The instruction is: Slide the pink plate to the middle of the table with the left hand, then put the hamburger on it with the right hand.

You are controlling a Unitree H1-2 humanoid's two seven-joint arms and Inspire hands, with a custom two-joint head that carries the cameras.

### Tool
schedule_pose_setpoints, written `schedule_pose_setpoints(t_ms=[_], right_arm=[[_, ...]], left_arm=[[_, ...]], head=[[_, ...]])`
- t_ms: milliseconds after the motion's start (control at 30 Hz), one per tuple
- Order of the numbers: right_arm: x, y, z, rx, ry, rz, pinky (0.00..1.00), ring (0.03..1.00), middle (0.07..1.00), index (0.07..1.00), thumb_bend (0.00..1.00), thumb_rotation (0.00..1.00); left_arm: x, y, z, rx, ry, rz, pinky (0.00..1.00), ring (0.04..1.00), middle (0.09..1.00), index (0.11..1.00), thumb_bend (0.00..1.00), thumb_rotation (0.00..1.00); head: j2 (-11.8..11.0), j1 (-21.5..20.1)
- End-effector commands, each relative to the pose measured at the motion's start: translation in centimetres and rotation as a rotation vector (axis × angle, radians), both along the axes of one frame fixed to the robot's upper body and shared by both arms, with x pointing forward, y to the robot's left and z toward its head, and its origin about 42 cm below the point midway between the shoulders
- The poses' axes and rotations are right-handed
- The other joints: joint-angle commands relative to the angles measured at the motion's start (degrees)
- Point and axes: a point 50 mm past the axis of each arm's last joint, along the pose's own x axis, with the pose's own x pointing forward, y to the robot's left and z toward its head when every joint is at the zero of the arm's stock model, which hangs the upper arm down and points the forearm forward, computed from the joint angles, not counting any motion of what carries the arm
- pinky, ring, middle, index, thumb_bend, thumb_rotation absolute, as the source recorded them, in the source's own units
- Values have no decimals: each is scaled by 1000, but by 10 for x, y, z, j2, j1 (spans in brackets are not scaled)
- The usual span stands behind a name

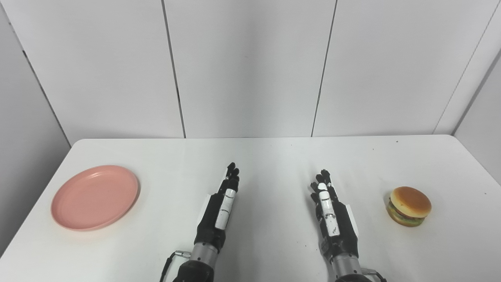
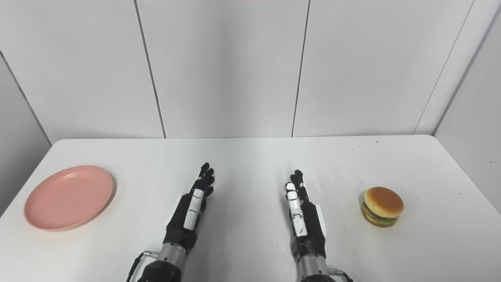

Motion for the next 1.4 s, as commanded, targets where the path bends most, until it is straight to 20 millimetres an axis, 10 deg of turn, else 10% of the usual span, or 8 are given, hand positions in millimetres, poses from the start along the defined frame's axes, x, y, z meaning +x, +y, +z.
schedule_pose_setpoints(t_ms=[0,833,1167,1367], right_arm=[[8,4,21,6,-112,13,1000,975,990,999,566,830],[5,-2,21,-63,-109,36,994,978,986,997,519,867],[6,-18,15,27,-109,66,1000,1000,1000,1000,532,757],[8,-32,7,-28,-100,58,1000,1000,1000,1000,526,869]], left_arm=[[-17,20,-31,20,89,26,1000,1000,1000,1000,699,1000],[-10,7,-33,-67,94,178,1000,1000,1000,1000,670,1000],[-14,-6,-32,-53,57,191,1000,1000,1000,1000,684,1000],[7,4,3,-108,-101,225,1000,1000,1000,1000,675,1000]], head=[[0,0],[0,10],[-40,136],[-64,197]])
